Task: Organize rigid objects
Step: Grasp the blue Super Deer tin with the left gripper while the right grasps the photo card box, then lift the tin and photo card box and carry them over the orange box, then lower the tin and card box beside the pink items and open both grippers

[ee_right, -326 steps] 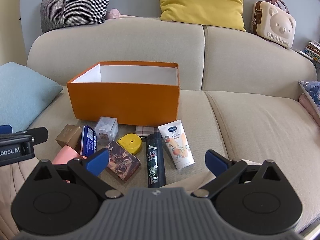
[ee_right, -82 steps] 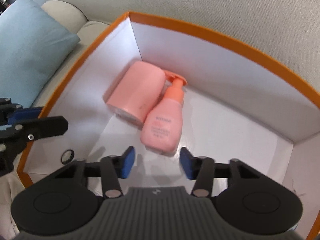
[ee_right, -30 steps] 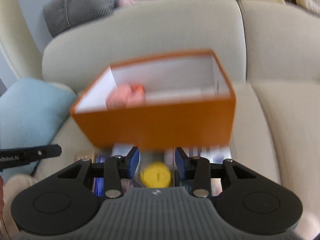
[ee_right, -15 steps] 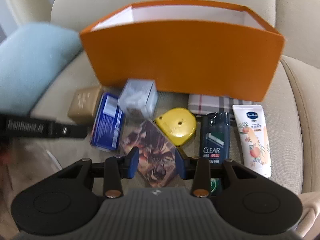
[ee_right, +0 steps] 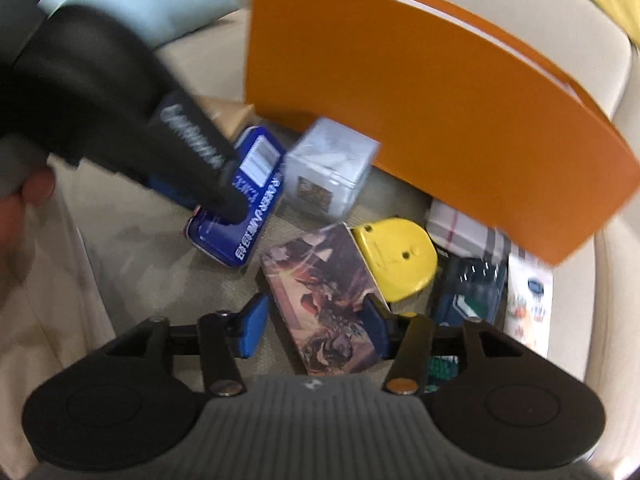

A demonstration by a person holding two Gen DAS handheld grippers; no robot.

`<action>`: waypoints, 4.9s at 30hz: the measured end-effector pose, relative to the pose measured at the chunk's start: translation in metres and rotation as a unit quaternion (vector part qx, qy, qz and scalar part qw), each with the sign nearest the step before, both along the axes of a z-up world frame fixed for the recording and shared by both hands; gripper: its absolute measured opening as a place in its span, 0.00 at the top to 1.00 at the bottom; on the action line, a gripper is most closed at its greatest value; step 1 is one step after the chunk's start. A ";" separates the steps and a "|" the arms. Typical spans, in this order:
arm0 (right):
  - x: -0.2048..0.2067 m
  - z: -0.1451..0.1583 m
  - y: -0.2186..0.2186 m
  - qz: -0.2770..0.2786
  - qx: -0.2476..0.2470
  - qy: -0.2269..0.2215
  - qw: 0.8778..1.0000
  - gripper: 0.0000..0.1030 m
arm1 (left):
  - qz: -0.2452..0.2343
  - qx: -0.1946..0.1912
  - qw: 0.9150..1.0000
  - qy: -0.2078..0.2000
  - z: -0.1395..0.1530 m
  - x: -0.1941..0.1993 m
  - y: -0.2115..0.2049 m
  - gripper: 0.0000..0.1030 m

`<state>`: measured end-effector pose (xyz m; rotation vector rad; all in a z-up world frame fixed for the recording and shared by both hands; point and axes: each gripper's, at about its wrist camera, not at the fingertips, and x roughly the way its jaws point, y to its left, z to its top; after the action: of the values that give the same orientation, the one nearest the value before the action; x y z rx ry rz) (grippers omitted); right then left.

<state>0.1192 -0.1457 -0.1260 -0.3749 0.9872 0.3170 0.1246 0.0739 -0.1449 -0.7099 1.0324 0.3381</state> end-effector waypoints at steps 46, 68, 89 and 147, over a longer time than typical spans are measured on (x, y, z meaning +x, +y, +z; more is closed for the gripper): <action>-0.033 -0.032 0.024 0.098 -0.175 -0.077 0.977 0.43 | -0.033 0.007 0.999 0.019 0.004 -0.021 -0.013 0.83; 0.006 0.025 -0.038 -0.087 0.113 0.028 0.989 0.76 | -0.009 -0.008 1.000 0.010 -0.001 -0.016 -0.005 0.83; 0.018 0.115 -0.100 -0.116 0.243 -0.001 0.963 0.78 | -0.022 -0.022 0.992 -0.121 0.117 -0.005 0.003 0.86; 0.303 0.046 -0.150 -0.243 0.150 0.091 0.954 0.68 | -0.112 0.029 0.992 0.045 0.019 0.239 0.056 0.82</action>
<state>0.4224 -0.2952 -0.0796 0.1812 1.1557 0.0486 0.3636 0.1296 -0.1260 -0.5242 1.1717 0.2065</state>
